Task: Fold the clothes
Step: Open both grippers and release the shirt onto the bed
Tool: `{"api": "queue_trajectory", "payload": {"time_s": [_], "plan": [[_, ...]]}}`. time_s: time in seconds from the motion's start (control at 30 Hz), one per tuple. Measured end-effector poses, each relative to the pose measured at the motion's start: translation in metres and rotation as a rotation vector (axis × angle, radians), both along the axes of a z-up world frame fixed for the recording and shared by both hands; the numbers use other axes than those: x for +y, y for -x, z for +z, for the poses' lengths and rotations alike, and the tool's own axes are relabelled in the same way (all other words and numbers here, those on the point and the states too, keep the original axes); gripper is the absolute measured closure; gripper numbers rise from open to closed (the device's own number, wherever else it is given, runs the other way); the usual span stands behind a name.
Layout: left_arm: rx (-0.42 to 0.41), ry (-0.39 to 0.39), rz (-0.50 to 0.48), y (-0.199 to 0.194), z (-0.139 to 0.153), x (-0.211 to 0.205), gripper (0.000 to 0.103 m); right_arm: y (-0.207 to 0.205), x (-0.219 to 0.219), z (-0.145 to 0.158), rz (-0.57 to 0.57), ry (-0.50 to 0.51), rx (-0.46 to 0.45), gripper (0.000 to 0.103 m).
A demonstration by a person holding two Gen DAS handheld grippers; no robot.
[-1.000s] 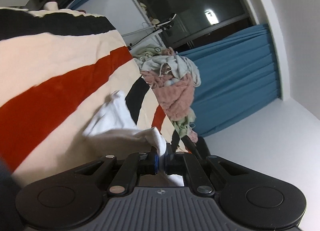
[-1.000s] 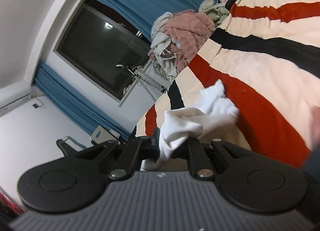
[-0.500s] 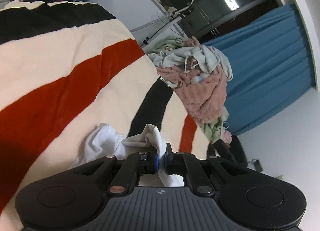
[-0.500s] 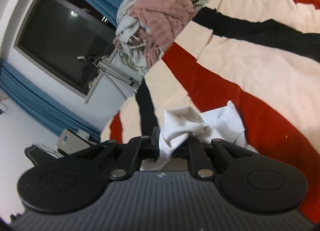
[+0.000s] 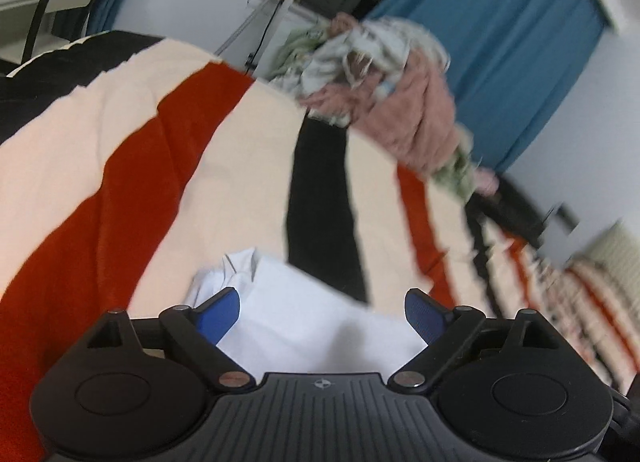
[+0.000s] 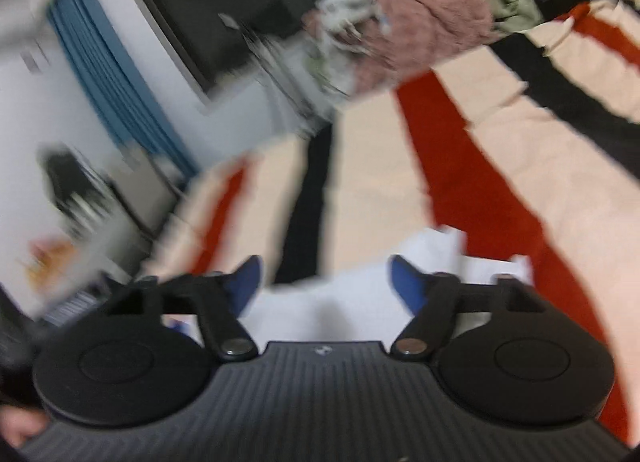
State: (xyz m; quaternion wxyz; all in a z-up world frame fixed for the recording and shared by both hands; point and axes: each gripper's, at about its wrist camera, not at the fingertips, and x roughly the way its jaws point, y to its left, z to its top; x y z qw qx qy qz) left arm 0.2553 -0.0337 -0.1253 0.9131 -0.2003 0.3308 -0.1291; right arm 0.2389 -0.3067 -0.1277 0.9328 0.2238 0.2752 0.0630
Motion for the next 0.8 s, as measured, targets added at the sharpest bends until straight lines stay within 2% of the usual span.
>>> {"api": "queue_trajectory", "payload": {"time_s": [0.07,0.23,0.3,0.47,0.57,0.67,0.8], "plan": [[0.002,-0.040,-0.013,0.001,-0.004,-0.005,0.012,-0.007,0.003,-0.013,0.006,0.061,0.054,0.040],[0.005,-0.137,-0.045,0.005,-0.013,-0.017,0.013,0.016,0.013,0.001,0.019,0.131,0.032,0.042],[-0.001,-0.144,-0.048,0.015,-0.006,-0.014,0.013,0.026,0.017,0.007,0.024,0.159,0.023,0.041],[-0.047,-0.135,-0.049,0.060,0.014,0.000,0.014,0.050,0.026,0.021,0.036,0.229,-0.001,0.040],[-0.054,-0.170,-0.064,0.091,0.022,0.002,0.014,0.084,0.030,0.030,0.031,0.264,-0.029,0.040],[-0.047,-0.228,-0.085,0.114,0.020,-0.003,0.014,0.107,0.035,0.027,0.041,0.279,-0.016,0.040],[-0.039,-0.283,-0.096,0.135,0.010,-0.009,0.014,0.121,0.041,0.009,0.036,0.296,0.055,0.040]]}}
